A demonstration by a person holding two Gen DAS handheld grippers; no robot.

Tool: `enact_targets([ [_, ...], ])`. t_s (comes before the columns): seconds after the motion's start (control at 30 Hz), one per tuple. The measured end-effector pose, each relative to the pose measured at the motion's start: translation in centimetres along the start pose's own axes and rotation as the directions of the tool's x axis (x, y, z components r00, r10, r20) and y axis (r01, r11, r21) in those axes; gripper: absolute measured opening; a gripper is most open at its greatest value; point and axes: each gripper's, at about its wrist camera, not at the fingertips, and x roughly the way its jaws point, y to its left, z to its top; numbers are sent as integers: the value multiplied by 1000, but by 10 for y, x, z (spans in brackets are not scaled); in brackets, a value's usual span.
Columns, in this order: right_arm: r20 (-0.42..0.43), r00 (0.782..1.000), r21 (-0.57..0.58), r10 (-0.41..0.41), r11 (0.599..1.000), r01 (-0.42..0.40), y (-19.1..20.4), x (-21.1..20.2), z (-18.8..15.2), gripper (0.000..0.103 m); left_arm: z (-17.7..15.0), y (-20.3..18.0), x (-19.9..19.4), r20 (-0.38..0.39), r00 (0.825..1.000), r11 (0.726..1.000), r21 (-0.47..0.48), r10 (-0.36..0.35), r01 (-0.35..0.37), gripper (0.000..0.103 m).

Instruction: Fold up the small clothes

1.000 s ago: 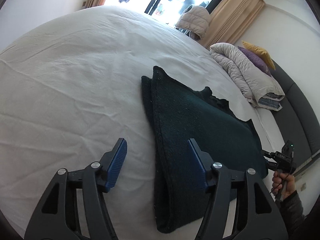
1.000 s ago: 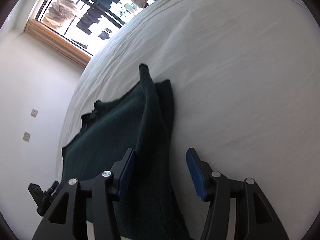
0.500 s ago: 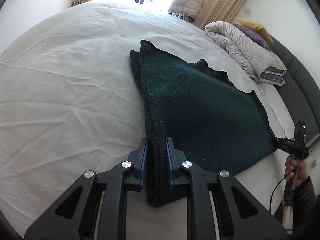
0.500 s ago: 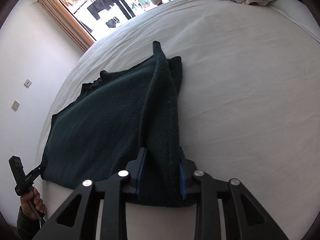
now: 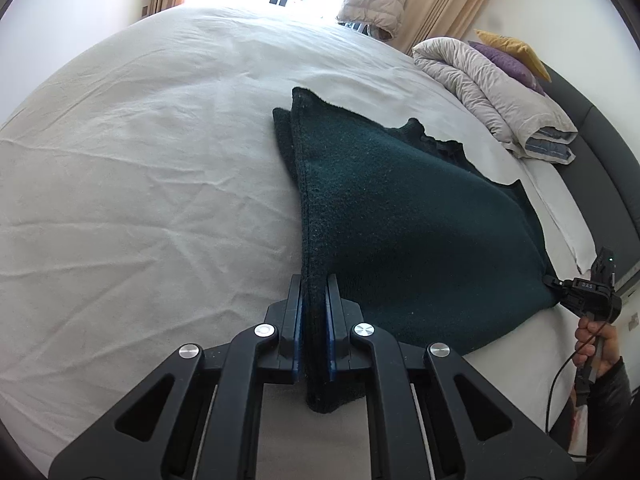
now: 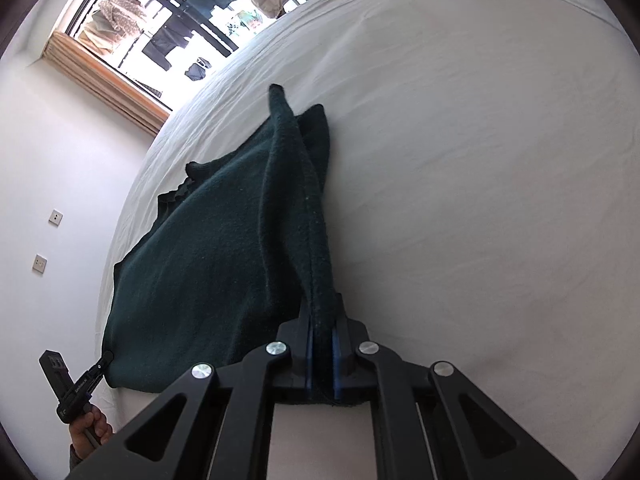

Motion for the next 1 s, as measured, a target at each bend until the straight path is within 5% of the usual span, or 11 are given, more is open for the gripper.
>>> enact_targets([
  [0.2, 57, 983, 200, 177, 962, -185, -42, -7, -10, 5, -8, 11, 3, 27, 998, 998, -45, -52, 54, 9],
  [0.4, 57, 998, 45, 40, 998, -42, -17, -30, -11, 12, -6, 21, -3, 25, 993, 988, -107, -112, 114, 12],
  [0.5, 136, 991, -19, -9, 1000, 12, 1, -49, 9, 17, -2, 19, -19, 61, 996, 993, -100, -58, 64, 13],
  [0.6, 143, 990, -52, -10, 999, 18, 18, -43, 38, 23, 13, 5, -44, 151, 988, 999, -44, 38, -32, 12],
  [0.83, 107, 993, -245, -40, 967, 66, 99, 21, 87, 28, 69, -69, -31, 212, 977, 991, 135, -14, -15, 12],
  [0.9, 172, 957, -287, -233, 917, 275, 109, 39, 93, 38, 78, -85, -6, 185, 983, 985, 168, 3, -34, 13],
  [1.0, 276, 850, -351, -448, 776, 523, 117, 60, 96, 39, 79, -92, 27, 137, 990, 983, 177, 26, -50, 12],
])
